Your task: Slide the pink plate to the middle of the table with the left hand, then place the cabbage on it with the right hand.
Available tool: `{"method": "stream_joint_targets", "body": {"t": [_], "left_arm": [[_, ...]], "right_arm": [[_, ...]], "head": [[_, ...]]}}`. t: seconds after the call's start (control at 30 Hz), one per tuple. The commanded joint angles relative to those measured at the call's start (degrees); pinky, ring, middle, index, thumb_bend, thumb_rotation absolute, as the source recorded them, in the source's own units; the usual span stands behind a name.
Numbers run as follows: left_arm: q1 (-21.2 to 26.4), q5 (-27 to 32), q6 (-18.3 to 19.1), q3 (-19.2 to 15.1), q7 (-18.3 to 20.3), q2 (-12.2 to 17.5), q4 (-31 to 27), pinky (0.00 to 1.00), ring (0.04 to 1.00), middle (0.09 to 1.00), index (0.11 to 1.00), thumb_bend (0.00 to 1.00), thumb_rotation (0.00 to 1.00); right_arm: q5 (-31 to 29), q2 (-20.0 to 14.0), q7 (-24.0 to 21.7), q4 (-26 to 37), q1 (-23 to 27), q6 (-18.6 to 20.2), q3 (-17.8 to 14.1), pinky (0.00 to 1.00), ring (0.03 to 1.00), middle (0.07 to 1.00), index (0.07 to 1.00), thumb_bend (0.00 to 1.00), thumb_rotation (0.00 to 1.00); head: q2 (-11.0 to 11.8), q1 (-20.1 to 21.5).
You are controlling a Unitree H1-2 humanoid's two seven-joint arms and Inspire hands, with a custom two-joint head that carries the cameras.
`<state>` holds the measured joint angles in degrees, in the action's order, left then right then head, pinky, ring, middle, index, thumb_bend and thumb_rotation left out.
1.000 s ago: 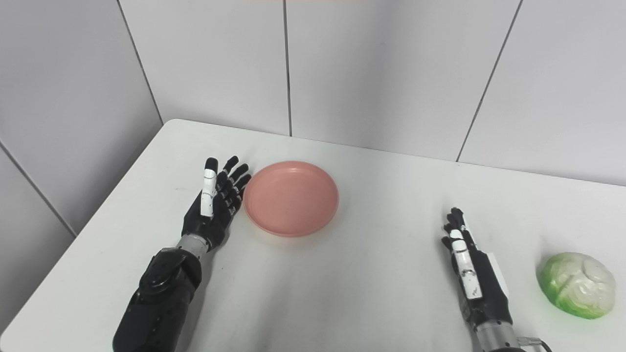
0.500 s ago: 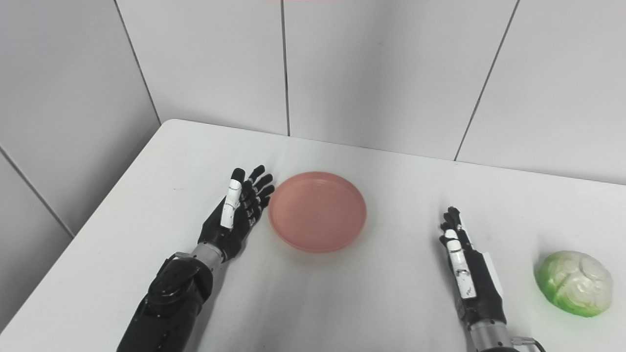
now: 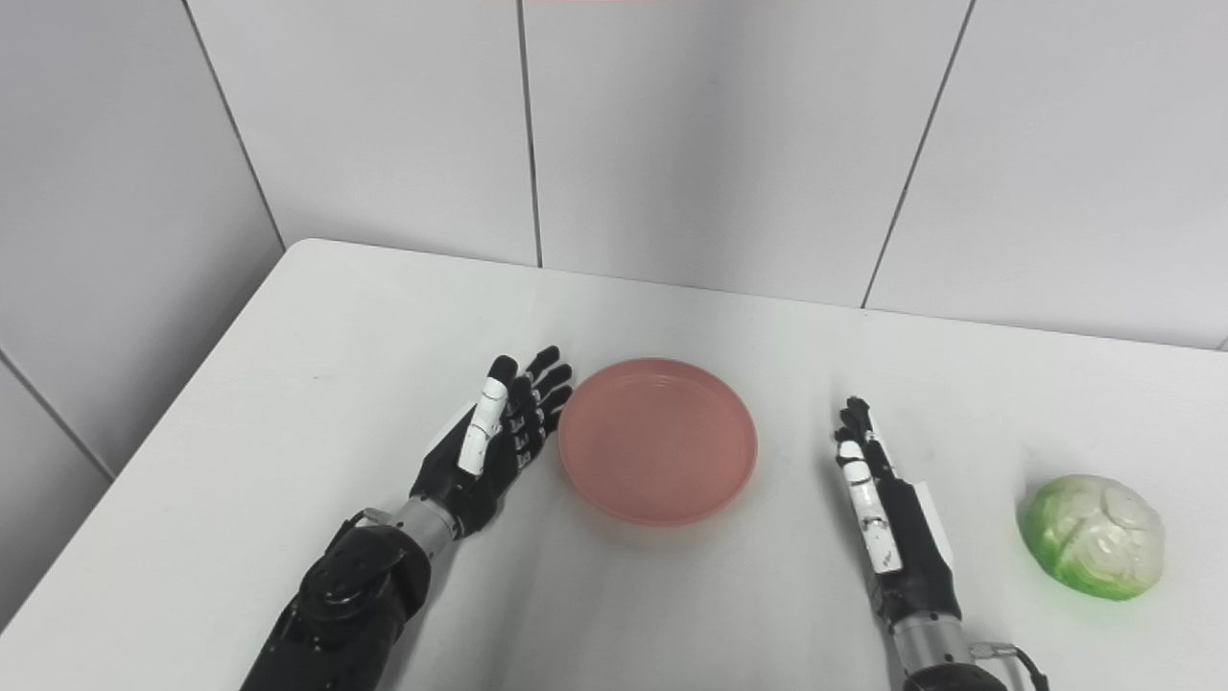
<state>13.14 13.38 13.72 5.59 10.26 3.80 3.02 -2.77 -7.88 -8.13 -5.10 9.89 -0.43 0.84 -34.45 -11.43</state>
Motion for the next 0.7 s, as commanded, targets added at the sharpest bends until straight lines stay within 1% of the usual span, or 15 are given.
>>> {"method": "stream_joint_targets", "body": {"t": [0.0,0.1,0.23,0.33,0.53,0.6,0.67], "left_arm": [[-0.27,-0.15,-0.82,1.27,2.22,-0.84,-0.58,0.98,0.968,0.975,0.968,0.83,0.99],[-0.72,-0.49,-0.63,1.99,2.45,-1.09,-0.58,0.96,0.955,0.959,0.95,0.84,0.98],[-0.95,-1.18,-0.99,2.86,3.2,-0.89,0.13,0.98,0.975,0.986,0.987,0.84,1.0],[-1.01,-1.39,-1.3,2.99,3.08,-0.91,0.61,0.98,0.979,0.991,0.996,0.84,1.0],[-0.81,-2.35,-3.67,3.09,2.92,-0.73,2.92,0.95,0.977,0.986,0.99,0.84,1.0],[-0.87,-2.8,-4.0,2.86,2.37,-1.0,3.51,0.95,0.972,0.981,0.984,0.84,1.0],[-0.98,-3.22,-4.24,2.63,1.83,-1.26,3.85,0.94,0.968,0.976,0.983,0.84,1.0]], "right_arm": [[0.35,0.27,-0.21,-0.32,-0.11,0.55,0.57,1.0,0.987,0.994,0.993,0.23,1.0],[0.16,0.51,-0.19,-0.09,-0.09,1.23,0.6,1.0,0.986,0.996,0.995,0.23,1.0],[0.09,1.0,0.0,-0.66,-0.1,0.12,0.61,1.0,0.986,0.996,0.995,0.23,1.0],[0.26,1.03,0.03,-0.82,-0.02,0.25,0.67,1.0,0.984,0.996,0.995,0.23,1.0],[0.16,1.06,-0.06,-0.08,-0.1,1.51,0.73,1.0,0.995,1.0,1.0,0.25,1.0],[0.43,1.15,0.35,-0.4,-0.05,0.67,0.58,1.0,0.988,0.995,0.994,0.25,1.0],[0.3,1.1,0.45,-0.79,0.02,-0.67,0.35,1.0,0.981,0.991,0.995,0.25,1.0]], "head": [[-0.06,0.35],[-0.01,1.01],[0.11,1.69],[0.18,1.99],[0.28,2.19],[0.28,2.19],[0.6,4.51]]}}
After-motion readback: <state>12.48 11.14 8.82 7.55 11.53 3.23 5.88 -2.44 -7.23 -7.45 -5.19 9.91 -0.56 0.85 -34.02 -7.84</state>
